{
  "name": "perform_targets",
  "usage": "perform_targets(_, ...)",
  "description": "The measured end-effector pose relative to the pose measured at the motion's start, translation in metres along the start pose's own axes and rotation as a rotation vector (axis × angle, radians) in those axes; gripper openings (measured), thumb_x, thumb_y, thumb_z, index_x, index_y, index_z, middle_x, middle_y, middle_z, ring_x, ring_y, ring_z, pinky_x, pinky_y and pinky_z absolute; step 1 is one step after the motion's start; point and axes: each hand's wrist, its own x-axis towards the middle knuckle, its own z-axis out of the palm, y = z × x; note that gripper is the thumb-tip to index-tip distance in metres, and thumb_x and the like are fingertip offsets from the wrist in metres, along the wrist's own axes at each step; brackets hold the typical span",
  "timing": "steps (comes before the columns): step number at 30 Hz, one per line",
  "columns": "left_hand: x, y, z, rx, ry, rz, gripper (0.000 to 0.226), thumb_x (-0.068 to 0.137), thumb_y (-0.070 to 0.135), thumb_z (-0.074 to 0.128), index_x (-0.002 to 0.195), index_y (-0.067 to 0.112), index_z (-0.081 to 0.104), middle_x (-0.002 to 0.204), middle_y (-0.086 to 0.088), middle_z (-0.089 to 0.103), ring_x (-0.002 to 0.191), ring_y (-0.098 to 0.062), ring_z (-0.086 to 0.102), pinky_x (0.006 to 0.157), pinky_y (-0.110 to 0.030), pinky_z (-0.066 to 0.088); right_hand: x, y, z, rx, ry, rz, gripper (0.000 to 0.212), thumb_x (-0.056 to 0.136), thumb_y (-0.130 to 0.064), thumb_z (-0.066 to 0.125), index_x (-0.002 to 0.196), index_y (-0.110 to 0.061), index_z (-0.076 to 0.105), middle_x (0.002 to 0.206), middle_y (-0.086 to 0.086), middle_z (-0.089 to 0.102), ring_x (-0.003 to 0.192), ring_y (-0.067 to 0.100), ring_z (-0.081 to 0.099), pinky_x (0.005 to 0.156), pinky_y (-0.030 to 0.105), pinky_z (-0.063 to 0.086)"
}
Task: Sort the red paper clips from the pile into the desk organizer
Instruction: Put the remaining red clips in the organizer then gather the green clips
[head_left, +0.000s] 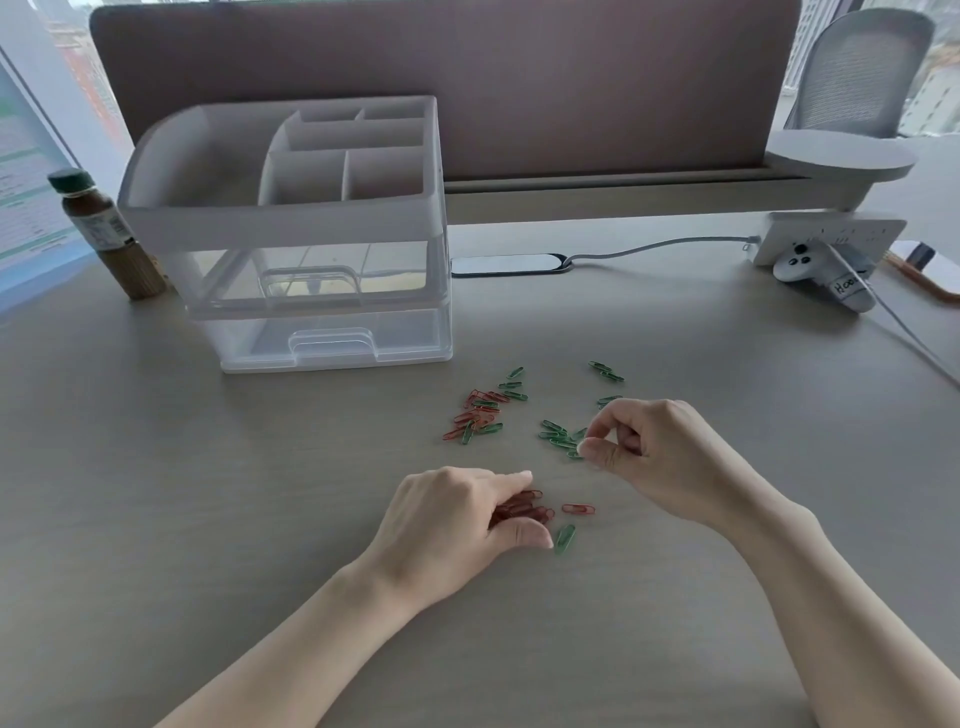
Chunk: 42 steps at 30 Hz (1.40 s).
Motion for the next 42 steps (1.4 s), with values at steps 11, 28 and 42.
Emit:
perform_targets(11,0.013,0.001,-0.001,-0.041,-0.012,-0.167,0.021,0.087,0.054,0.061,0.093,0.036,0.070,0.083,0.017,0.070,0.075,-0.003,0.060,0.066,-0.025,0.045,-0.012,-0.006,0.001,0.048,-0.260,-0.059,0.021,0.074,-0.040,0.081,0.082,-0.027,0.066,0.050,-0.012,0.039,0.048,0.008,0.032,0.047,0.020,0.028)
perform_targets(28,0.011,-0.029,-0.023,-1.986,0.000,-0.789,0.019,0.080,0.015,0.030,0.063,0.017,0.038,0.054,0.006,0.026,0.039,-0.007,0.024,0.037,-0.021,0.012,-0.005,-0.039,0.019,0.973,-0.182,0.279,0.020,0.093,0.005,0.036,0.083,-0.012,0.039,0.063,0.004,0.037,0.055,0.017,0.026,0.052,0.032,0.018)
perform_targets(42,0.010,-0.049,-0.032,-2.087,0.041,-0.750,0.013,0.071,0.019,0.040,0.060,0.015,0.046,0.055,0.006,0.028,0.044,-0.009,0.025,0.041,-0.021,0.012,-0.008,-0.074,0.042,0.317,-0.204,0.231,0.029,0.096,-0.023,0.041,0.077,-0.013,0.061,0.059,-0.002,0.045,0.051,0.016,0.035,0.049,0.032,0.027)
